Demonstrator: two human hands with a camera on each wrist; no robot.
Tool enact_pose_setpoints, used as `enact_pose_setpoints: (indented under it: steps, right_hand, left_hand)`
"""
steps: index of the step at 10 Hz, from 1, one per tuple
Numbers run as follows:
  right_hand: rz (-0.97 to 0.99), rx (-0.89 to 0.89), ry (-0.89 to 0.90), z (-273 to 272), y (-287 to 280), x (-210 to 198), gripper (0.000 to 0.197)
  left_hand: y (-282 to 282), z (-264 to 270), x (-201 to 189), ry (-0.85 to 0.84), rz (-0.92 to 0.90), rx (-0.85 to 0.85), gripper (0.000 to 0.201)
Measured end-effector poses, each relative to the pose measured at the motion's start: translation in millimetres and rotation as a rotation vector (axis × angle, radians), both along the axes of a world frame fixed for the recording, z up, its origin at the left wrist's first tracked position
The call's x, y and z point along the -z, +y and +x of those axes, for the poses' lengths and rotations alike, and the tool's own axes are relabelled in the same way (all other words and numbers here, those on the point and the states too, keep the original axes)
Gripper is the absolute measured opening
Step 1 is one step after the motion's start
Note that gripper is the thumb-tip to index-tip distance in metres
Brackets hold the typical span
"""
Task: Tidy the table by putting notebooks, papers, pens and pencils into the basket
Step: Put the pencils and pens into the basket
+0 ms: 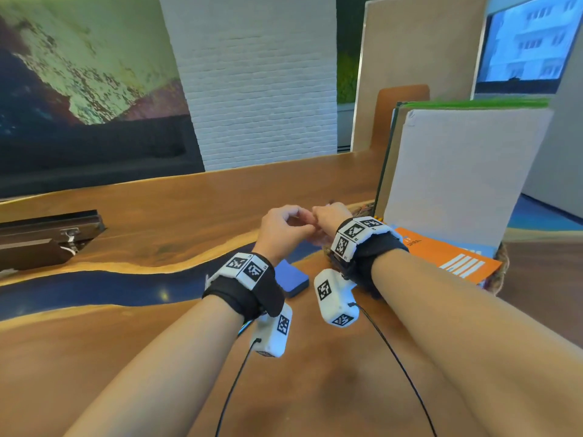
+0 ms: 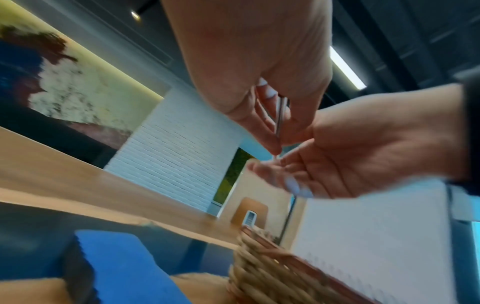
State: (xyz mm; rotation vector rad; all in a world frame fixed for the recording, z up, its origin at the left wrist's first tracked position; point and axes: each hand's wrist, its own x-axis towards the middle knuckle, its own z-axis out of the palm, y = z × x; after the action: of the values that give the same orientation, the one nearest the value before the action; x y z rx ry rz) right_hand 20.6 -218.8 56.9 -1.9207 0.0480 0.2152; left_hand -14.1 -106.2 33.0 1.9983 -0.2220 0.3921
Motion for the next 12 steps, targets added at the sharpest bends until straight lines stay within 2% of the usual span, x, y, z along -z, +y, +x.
enact_pose_setpoints:
  steps: [1,2,3,4,5,6,7,8,9,10,11,12]
  right_hand:
    - [0.202,0.069,0.155,14.7,-13.9,4.0,0.019]
    - [0.249,0.008,0.245,21.5,-18.8,16.9,0.030]
    - [0.211,-0.016,0.225,7.1,-10.5,29.1,0.032]
    - [0.094,-0.026,0.176,0.7,2.9,41.3,0.019]
    - [0.010,-0.095,0.103,1.3,13.9,45.2,0.015]
    - [-0.147,-0.060,0.052,4.3,13.9,35.6,0.017]
    - [-0.056,-0.002,0.043,21.4,7.6,30.1,0.026]
    - [0.118,0.062,0.100,30.1,0.3,21.9,0.014]
    - [0.105,0.101,0.079,43.2,-13.8,9.8,0.017]
    - [0.093,0.108,0.071,56.5,-41.8,4.2,0.016]
    - [0.132,0.134,0.008,68.4,-71.3,4.9,0.030]
    - [0.081,0.119,0.024,95.0,-97.7,17.0,0.033]
  left_hand:
    - [-3.2,1.6,-3.0,0.070,0.057,0.048,0.011]
    - [21.2,4.2,-3.2,0.164,0.187,-0.116,0.012]
    - [64.6,-0.5,12.8,0.343,0.366,-0.360,0.015]
    - [104.8,-19.3,31.5,0.468,0.536,-0.540,0.017]
    - [126.8,-38.6,46.3,0.540,0.635,-0.647,0.031]
    - [131.3,-43.1,50.6,0.544,0.577,-0.577,0.029]
    - [105.0,-32.3,39.4,0.438,0.402,-0.418,0.027]
    - [51.8,-7.0,20.1,0.283,0.275,-0.242,0.035]
    - [0.9,20.7,6.1,0.229,0.154,-0.093,0.019]
    - [-32.9,45.7,1.7,0.179,0.144,-0.072,0.011]
    - [-56.7,67.1,2.8,0.200,0.120,-0.045,0.012]
    - [-71.6,87.7,7.6,0.198,0.234,-0.046,0.009]
